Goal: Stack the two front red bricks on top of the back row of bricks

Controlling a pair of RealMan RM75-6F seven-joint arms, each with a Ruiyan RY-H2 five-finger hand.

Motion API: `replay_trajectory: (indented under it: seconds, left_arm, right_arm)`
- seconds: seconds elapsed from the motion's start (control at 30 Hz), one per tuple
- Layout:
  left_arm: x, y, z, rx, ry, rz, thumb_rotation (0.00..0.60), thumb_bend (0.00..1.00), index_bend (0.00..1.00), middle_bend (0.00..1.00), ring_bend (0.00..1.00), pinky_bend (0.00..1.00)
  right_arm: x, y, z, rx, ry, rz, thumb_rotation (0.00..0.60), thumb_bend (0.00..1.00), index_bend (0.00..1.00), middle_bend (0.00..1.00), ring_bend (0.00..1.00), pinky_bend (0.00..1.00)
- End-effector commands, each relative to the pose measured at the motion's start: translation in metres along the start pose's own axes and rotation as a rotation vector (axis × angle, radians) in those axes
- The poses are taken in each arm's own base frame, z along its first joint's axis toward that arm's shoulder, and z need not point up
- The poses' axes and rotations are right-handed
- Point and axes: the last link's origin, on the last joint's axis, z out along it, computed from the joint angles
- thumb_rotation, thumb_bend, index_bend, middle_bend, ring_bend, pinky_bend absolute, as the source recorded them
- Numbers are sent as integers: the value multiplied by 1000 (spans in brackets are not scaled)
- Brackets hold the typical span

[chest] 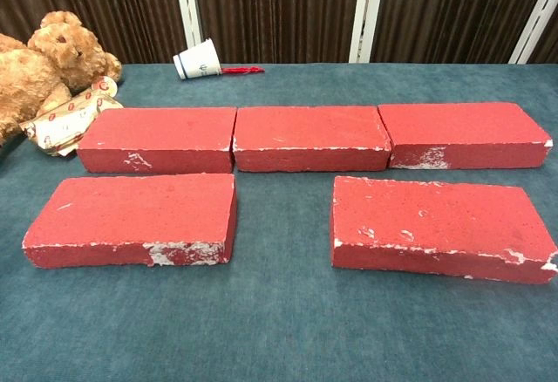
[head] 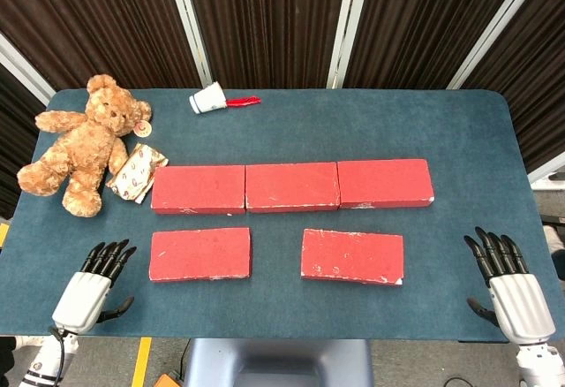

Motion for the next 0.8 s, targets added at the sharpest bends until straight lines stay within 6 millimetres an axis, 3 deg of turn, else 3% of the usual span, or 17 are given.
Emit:
replay_trajectory:
  seconds: [0.03,0.13,0.3,0.5,0.8]
  left_arm:
    - [-6,11,8,-81,-16,-47,600,254,0,0,0,64]
    - [-14,25,24,-170,-43,-75,600,245,0,0,0,43]
    - [-18,45,67,-290,-118,-92,600,239,0,0,0,0]
    - [-23,47,110,-267,-166,-96,600,239,0,0,0,0]
    - [-29,47,125,-254,-237,-66,600,237,0,0,0,0]
  right_arm:
    - [-1,0,0,-1,-4,1,600,110,0,0,0,0]
    - [-1,-2,0,11,-10,5,600,111,0,0,0,0]
    - [-4,-3,2,23,-28,7,600,111,0,0,0,0]
    - [-3,-3,5,19,-33,11,600,111,0,0,0,0]
    - [0,2,7,-8,-18,13,600,110,0,0,0,0]
